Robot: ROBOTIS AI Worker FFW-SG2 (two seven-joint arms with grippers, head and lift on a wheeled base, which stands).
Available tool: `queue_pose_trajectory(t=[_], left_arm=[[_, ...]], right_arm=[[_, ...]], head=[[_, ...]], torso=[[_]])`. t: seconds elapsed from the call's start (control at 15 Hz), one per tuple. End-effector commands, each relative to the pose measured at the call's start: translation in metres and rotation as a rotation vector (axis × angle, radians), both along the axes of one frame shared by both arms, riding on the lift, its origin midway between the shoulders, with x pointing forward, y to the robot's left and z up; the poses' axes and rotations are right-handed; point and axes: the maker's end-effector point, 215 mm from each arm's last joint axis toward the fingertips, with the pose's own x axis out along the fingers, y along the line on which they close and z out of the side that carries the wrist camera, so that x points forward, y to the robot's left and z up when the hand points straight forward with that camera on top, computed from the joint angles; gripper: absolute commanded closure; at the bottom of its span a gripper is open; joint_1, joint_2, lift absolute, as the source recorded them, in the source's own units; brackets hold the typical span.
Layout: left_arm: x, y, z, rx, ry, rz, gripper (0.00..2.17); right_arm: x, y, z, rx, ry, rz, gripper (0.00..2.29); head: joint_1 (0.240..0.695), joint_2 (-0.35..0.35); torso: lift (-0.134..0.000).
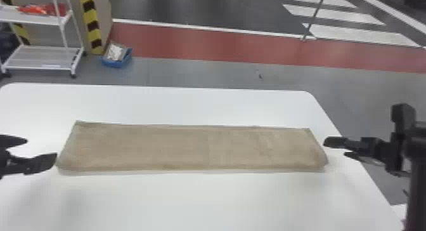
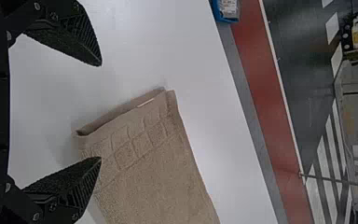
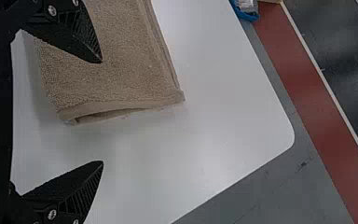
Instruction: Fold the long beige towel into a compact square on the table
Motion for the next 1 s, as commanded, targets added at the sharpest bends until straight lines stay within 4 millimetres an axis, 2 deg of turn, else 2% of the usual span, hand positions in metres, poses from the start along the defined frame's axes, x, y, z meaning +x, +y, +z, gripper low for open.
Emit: queue_pose_trajectory(t=[0.0, 0.93], left_arm=[[-0.0011, -0.0012, -0.0011, -0.001, 0.002, -0.002, 0.19], [-0.0012, -0.0062, 0.0001, 0.006, 0.002, -0.009, 0.19]], right_arm=[[-0.0011, 0.0001, -0.0011, 0.002, 0.003, -0.001, 0.12], [0.0053, 0.0001, 0.0048, -0.007, -0.013, 0.006, 0.12]], head=[[0.695, -0.212], [0.695, -0.217]], torso=[[-0.124], [-0.124]])
